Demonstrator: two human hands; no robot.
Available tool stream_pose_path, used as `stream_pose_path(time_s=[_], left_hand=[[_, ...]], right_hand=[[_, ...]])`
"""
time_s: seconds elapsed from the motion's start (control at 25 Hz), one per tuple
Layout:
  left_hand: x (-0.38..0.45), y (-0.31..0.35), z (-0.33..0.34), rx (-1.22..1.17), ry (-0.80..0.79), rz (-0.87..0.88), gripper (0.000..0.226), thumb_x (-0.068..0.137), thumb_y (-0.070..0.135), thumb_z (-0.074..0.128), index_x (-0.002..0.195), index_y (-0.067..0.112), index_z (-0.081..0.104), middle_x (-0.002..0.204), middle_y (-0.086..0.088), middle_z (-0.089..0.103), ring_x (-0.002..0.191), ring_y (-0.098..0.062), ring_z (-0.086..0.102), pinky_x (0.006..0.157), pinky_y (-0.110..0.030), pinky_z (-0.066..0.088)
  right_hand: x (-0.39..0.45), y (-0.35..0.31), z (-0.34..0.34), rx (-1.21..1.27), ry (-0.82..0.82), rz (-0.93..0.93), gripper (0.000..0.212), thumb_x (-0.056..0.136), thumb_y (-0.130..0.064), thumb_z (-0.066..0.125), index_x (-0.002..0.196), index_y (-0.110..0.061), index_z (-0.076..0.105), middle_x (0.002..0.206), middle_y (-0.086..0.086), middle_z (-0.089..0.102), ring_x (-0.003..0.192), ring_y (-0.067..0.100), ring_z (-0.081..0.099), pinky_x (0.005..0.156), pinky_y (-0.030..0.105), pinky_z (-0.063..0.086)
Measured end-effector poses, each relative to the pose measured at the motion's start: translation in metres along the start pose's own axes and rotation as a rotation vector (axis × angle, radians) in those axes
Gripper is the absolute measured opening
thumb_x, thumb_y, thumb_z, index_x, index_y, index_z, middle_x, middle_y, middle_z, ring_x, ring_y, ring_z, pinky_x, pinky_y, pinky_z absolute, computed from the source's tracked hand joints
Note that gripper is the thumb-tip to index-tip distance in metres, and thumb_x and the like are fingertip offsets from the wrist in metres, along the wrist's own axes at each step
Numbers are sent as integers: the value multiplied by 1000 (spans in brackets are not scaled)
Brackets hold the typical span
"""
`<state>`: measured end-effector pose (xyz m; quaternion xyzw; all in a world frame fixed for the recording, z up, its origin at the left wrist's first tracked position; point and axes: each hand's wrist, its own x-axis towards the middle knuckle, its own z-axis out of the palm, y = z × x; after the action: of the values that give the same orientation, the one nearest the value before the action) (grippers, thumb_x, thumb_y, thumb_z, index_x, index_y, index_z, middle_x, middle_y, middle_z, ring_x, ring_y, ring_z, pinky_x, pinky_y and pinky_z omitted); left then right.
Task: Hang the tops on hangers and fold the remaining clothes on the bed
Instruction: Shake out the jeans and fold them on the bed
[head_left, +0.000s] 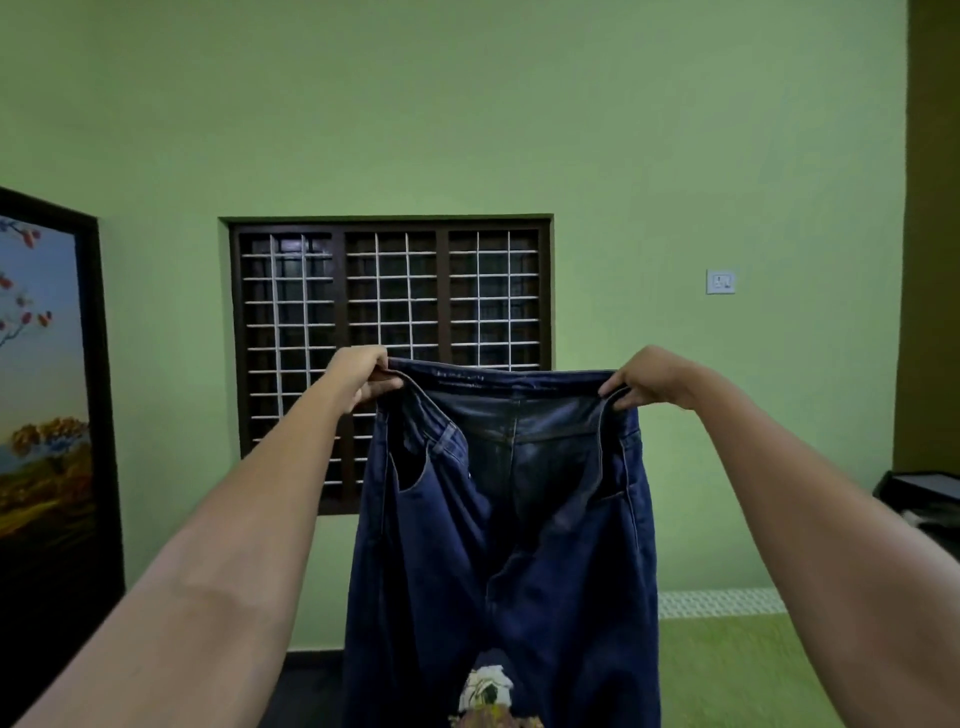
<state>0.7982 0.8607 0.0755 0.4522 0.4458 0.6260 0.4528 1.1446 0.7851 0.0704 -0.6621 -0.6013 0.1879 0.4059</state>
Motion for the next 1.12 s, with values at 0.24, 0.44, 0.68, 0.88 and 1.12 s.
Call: stream_pose_path(time_s=[0.24,0.44,0.68,0.88,1.12], left_hand=[[23,-38,-18,703,-328,175,35,68,6,83,99,-2,69,108,-11,70,99,-17,65,88,-29,53],[16,-75,-7,1092,-14,481,26,68,35,84,86,20,74,90,-1,65,102,-22,57,89,-33,41],[8,-111,-6,349,-271,67,20,86,3,66,103,8,57,109,-21,66,91,-28,65,81,-43,54],[-17,-55,-32,-305,-542,277,31,92,7,45,81,17,73,80,-1,73,72,-14,70,65,-25,58],[-50,-61,71,-97,-962,159,24,57,17,84,79,16,75,78,-2,72,68,-13,68,63,-26,56]], right_hand=[[-1,49,2,-358,-76,-191,24,70,-1,81,87,-18,75,92,4,72,89,17,65,86,29,50],[11,71,29,-397,201,-257,37,70,-33,83,94,-32,55,91,-5,63,93,18,54,90,38,38],[3,92,58,501,190,-137,41,71,-7,82,105,-5,57,94,19,67,72,22,67,68,33,58],[-25,61,3,1001,-253,-545,37,58,-30,88,86,-15,70,82,2,72,70,12,70,63,24,57],[-15,-6,73,864,-453,-532,35,58,-23,88,88,-15,70,83,0,69,69,9,65,64,21,55]])
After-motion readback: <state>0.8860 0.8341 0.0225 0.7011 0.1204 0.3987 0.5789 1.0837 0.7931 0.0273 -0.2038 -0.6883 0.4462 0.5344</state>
